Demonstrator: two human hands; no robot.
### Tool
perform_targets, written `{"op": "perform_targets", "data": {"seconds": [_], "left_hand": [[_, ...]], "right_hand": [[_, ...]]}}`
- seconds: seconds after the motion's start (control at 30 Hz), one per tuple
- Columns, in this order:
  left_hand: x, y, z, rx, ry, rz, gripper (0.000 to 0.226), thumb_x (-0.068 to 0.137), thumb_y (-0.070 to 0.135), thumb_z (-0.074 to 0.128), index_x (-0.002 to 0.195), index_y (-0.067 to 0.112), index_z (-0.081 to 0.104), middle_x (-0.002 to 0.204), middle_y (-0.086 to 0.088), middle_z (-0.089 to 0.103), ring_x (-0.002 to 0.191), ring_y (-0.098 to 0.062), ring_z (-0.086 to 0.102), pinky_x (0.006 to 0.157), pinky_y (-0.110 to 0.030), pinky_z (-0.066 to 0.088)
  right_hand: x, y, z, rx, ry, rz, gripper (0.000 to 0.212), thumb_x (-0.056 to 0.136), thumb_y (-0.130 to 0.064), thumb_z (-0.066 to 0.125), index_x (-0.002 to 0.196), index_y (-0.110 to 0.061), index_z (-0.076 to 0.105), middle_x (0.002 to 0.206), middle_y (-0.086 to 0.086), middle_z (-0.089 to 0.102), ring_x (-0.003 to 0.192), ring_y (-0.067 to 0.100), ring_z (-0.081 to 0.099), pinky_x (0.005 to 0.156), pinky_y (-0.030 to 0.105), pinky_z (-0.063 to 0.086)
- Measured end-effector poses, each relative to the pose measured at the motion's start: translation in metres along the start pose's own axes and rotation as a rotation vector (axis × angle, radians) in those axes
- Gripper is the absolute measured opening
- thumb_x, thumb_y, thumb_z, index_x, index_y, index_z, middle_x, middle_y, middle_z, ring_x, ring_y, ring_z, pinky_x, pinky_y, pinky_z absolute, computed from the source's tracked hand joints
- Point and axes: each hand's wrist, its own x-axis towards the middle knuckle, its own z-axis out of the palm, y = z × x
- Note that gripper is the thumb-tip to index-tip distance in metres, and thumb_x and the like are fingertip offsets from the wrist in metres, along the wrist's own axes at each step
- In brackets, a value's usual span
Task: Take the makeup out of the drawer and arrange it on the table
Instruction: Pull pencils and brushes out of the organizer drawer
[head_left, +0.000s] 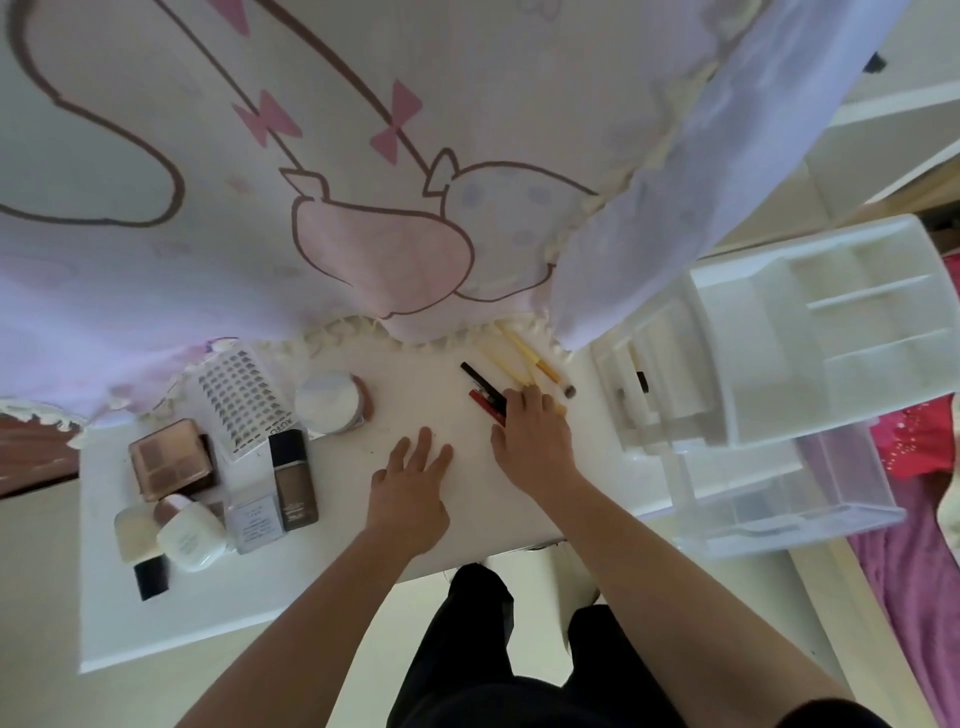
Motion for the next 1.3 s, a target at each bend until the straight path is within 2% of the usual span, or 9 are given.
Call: {"op": "perform_targets", "data": {"seconds": [0.13,0.37,0.7,0.8,0.9,1.03,1.1,1.2,1.3], "left_hand": [[0.002,-0.002,-0.009,-0.126,-0.027,-0.021,0.062,0.097,0.025,0.042,0.155,0.028,0.021,0.166,0.005,0.0,0.151,-0.022,0.005,0.114,-0.044,0.031],[-0.021,0.021,-0.045,-0.322,0.388,-0.064,0.047,0.103,0.037,0.038,0.146,0.02,0.043,0.158,-0.004,0.035,0.141,-0.027,0.036,0.111,-0.045,0.037],[-0.015,0.112,-0.069,-0.466,0.368,0.119,0.064,0.101,0.053,0.021,0.155,0.019,0.024,0.164,-0.005,0.016,0.149,-0.026,0.019,0.117,-0.048,0.023],[-0.025,0.149,-0.063,-0.681,0.407,0.183,0.08,0.092,0.065,0.018,0.156,0.016,0.018,0.163,-0.009,0.019,0.15,-0.023,0.017,0.12,-0.045,0.022],[-0.043,0.19,-0.068,-0.797,0.588,0.258,0.083,0.094,0.071,0.016,0.157,0.018,0.008,0.165,-0.005,0.01,0.151,-0.02,0.012,0.121,-0.04,0.018],[-0.053,0.231,-0.082,-0.655,0.804,0.407,0.073,0.098,0.06,0.024,0.158,0.025,0.001,0.166,0.003,-0.007,0.152,-0.015,0.003,0.119,-0.038,0.017],[-0.049,0.242,-0.081,-0.491,0.763,0.462,0.069,0.1,0.059,0.019,0.158,0.026,0.008,0.165,0.007,-0.012,0.152,-0.014,0.001,0.12,-0.043,0.02],[-0.043,0.247,-0.072,-0.39,0.689,0.442,0.068,0.099,0.061,0.013,0.156,0.025,0.023,0.162,0.016,-0.02,0.151,-0.016,0.009,0.115,-0.047,0.033],[-0.042,0.249,-0.071,-0.346,0.719,0.418,0.063,0.101,0.056,0.017,0.154,0.025,0.03,0.164,0.015,-0.016,0.15,-0.024,0.02,0.109,-0.048,0.042]], "right_hand": [[-0.009,0.003,-0.017,-0.005,-0.024,-0.031,0.049,0.094,-0.037,0.053,0.135,-0.012,0.044,0.125,0.009,0.051,0.109,0.027,0.055,0.081,0.035,0.051],[-0.038,0.024,-0.078,0.196,-0.013,-0.059,0.039,0.103,-0.041,0.042,0.137,-0.024,0.051,0.126,-0.001,0.06,0.114,0.02,0.06,0.09,0.04,0.054],[-0.128,0.119,-0.123,0.256,0.195,0.073,0.053,0.104,-0.054,0.025,0.081,-0.017,0.056,0.071,-0.005,0.059,0.069,0.02,0.058,0.072,0.034,0.048],[-0.15,0.154,-0.118,0.313,0.254,0.197,0.065,0.099,-0.059,0.016,0.095,-0.019,0.066,0.087,-0.003,0.067,0.085,0.022,0.065,0.079,0.036,0.051],[-0.162,0.184,-0.107,0.45,0.462,0.444,0.04,0.104,-0.04,0.041,0.132,-0.018,0.056,0.136,0.006,0.051,0.129,0.027,0.047,0.107,0.042,0.04],[-0.164,0.215,-0.102,0.934,0.353,1.032,0.081,0.097,-0.04,0.054,0.156,-0.01,0.008,0.162,0.015,0.007,0.147,0.037,0.017,0.119,0.05,0.023],[-0.165,0.227,-0.103,1.314,0.202,1.171,0.073,0.094,-0.041,0.057,0.15,-0.01,0.022,0.15,0.011,0.031,0.134,0.036,0.038,0.108,0.048,0.038],[-0.167,0.231,-0.109,1.898,-0.016,1.084,0.041,0.099,-0.035,0.053,0.13,-0.009,0.043,0.116,0.01,0.044,0.096,0.034,0.057,0.084,0.041,0.051],[-0.157,0.235,-0.118,1.973,-0.05,0.98,0.036,0.097,-0.025,0.053,0.123,0.0,0.049,0.102,0.017,0.046,0.073,0.032,0.056,0.067,0.038,0.053]]}}
